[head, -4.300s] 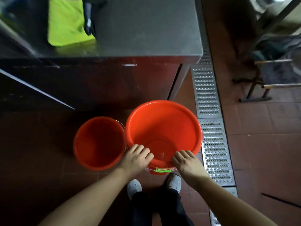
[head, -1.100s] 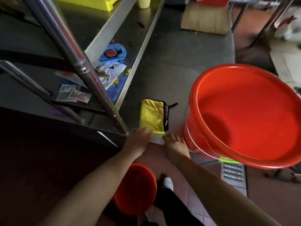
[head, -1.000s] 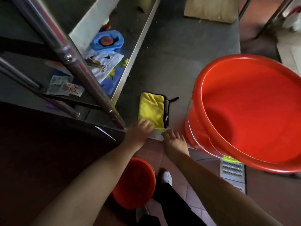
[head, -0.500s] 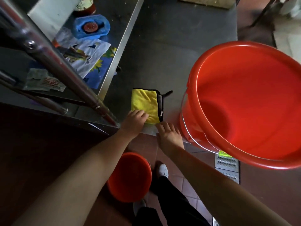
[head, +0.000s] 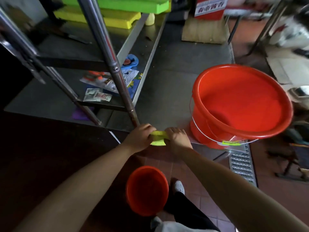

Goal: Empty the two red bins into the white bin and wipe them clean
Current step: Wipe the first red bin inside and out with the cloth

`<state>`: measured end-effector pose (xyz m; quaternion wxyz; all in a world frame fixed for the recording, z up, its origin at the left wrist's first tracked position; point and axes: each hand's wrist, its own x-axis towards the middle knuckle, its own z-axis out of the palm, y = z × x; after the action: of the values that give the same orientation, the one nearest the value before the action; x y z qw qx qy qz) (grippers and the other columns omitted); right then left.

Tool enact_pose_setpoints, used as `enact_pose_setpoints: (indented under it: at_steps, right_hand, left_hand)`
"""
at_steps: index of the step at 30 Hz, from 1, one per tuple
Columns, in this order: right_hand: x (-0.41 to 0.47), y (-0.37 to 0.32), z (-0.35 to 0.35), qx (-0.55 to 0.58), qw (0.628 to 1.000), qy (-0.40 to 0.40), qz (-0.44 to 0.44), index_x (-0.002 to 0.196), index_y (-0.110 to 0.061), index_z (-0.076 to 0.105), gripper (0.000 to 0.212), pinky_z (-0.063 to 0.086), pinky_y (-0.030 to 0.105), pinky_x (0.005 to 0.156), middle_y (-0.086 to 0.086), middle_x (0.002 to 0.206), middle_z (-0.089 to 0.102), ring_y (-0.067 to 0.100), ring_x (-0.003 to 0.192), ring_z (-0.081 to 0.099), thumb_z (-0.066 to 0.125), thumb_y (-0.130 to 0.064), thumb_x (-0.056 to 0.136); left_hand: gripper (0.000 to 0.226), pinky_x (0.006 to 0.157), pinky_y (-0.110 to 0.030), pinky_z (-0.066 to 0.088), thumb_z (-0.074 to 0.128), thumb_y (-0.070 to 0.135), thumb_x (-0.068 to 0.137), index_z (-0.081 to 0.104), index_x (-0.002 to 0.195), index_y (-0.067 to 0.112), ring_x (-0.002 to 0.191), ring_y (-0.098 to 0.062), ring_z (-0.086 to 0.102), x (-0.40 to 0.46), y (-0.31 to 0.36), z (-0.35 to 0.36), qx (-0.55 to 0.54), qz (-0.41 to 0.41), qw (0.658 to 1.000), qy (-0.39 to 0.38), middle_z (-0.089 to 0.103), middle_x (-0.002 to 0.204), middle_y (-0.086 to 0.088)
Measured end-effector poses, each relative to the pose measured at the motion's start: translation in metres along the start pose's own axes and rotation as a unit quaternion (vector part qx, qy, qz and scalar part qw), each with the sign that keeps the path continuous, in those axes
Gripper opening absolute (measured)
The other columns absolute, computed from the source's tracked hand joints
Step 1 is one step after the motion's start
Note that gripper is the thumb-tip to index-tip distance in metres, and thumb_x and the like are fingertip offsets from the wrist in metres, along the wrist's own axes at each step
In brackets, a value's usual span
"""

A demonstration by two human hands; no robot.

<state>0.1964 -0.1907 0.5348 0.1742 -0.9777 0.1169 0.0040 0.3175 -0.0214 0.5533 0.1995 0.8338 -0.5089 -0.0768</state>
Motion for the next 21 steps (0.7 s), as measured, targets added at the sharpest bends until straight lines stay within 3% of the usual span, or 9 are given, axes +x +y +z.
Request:
enact_pose_setpoints:
  at_steps: [4, 10, 14, 17, 21]
  right_hand:
    - [-0.016, -0.014, -0.039, 0.061, 0.997, 0.006, 0.044, 0.119, -0.022, 0.054, 0.037, 0.050, 0.037, 0.074, 0.007, 0.111, 0.068, 0.036, 0.096, 0.066, 0.062, -0.033, 0.085]
    - [-0.023, -0.021, -0.123, 0.052, 0.995, 0.074, 0.045, 0.115, -0.024, 0.056, 0.033, 0.053, 0.039, 0.066, 0.011, 0.092, 0.071, 0.037, 0.085, 0.066, 0.061, -0.036, 0.084]
    - [-0.012, -0.017, -0.198, 0.071, 0.988, 0.134, 0.036, 0.100, -0.017, 0.059, 0.025, 0.050, 0.037, 0.063, 0.010, 0.084, 0.068, 0.035, 0.080, 0.065, 0.065, -0.031, 0.080]
    - [-0.002, -0.008, -0.255, 0.080, 0.984, 0.160, 0.019, 0.086, -0.023, 0.052, 0.017, 0.038, 0.031, 0.060, 0.003, 0.077, 0.060, 0.031, 0.077, 0.061, 0.067, -0.029, 0.079]
    - [0.005, 0.013, -0.313, 0.094, 0.974, 0.204, -0.004, 0.093, -0.018, 0.061, 0.016, 0.042, 0.032, 0.062, 0.003, 0.081, 0.063, 0.028, 0.078, 0.060, 0.068, -0.024, 0.079]
  left_hand:
    - [0.049, 0.085, -0.039, 0.049, 0.033, 0.038, 0.089, 0.060, 0.121, 0.012, 0.103, -0.031, 0.059, -0.013, 0.019, -0.030, 0.000, -0.025, 1.000, 0.009, 0.060, 0.115, -0.009]
    - [0.042, 0.094, -0.034, 0.045, 0.042, 0.026, 0.094, 0.055, 0.133, 0.019, 0.119, -0.021, 0.054, 0.003, 0.050, -0.082, 0.000, -0.029, 0.999, 0.045, 0.056, 0.130, -0.002]
    - [0.045, 0.090, -0.028, 0.045, 0.045, 0.037, 0.096, 0.047, 0.139, 0.025, 0.118, -0.018, 0.054, 0.030, 0.080, -0.130, 0.043, 0.004, 0.992, 0.119, 0.055, 0.134, 0.002]
    - [0.057, 0.083, -0.026, 0.039, 0.056, 0.048, 0.091, 0.037, 0.142, 0.032, 0.117, -0.018, 0.052, 0.053, 0.103, -0.167, 0.066, 0.030, 0.987, 0.144, 0.052, 0.137, 0.002]
    - [0.064, 0.083, -0.032, 0.041, 0.051, 0.055, 0.088, 0.030, 0.145, 0.035, 0.119, -0.024, 0.055, 0.085, 0.128, -0.199, 0.099, 0.035, 0.982, 0.158, 0.049, 0.141, 0.000]
